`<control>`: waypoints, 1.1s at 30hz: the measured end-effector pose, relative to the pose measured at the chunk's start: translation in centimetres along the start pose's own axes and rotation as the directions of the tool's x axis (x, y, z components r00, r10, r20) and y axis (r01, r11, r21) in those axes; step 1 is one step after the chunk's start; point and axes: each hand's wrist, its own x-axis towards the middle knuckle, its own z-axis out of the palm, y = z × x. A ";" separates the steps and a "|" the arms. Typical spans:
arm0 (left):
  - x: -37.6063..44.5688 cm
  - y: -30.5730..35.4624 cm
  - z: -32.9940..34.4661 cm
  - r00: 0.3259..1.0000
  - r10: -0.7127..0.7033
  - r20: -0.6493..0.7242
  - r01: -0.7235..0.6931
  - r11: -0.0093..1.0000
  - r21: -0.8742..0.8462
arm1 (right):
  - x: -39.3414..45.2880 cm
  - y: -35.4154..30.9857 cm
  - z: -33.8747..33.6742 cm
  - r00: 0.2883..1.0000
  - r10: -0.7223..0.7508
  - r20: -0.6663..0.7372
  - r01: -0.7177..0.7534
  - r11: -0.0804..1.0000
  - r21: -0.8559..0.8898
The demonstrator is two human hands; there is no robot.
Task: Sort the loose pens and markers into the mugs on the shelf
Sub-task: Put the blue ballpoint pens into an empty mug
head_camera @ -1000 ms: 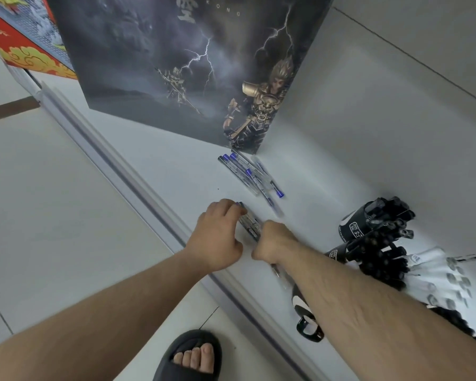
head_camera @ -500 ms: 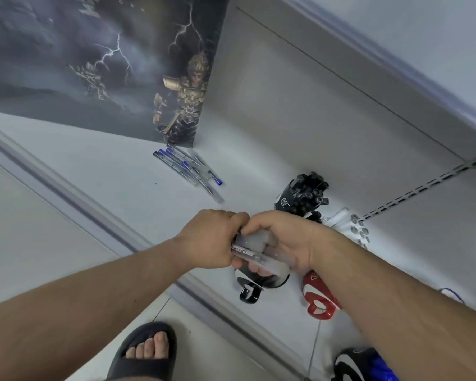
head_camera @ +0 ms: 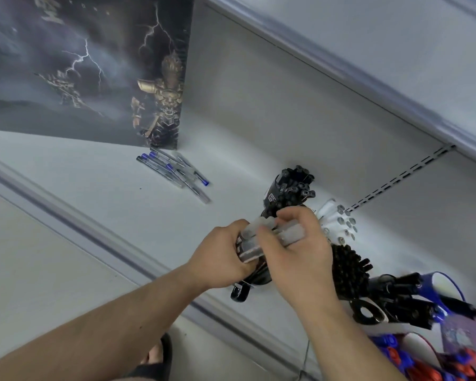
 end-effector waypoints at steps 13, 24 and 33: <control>1.0 -1.1 -1.6 0.906 -0.413 -0.096 0.356 0.865 -0.353 | 2.2 4.3 -4.2 0.996 0.027 -0.084 -0.011 0.982 0.188; 1.5 1.5 -1.0 0.936 -0.353 -0.006 0.296 0.794 -0.531 | 2.7 11.6 1.3 0.977 -0.214 0.026 0.137 0.520 -0.843; 1.5 2.2 0.1 0.976 -0.205 0.068 0.208 0.807 -0.553 | 1.6 9.6 -1.1 0.910 -0.358 0.209 0.383 0.534 -0.753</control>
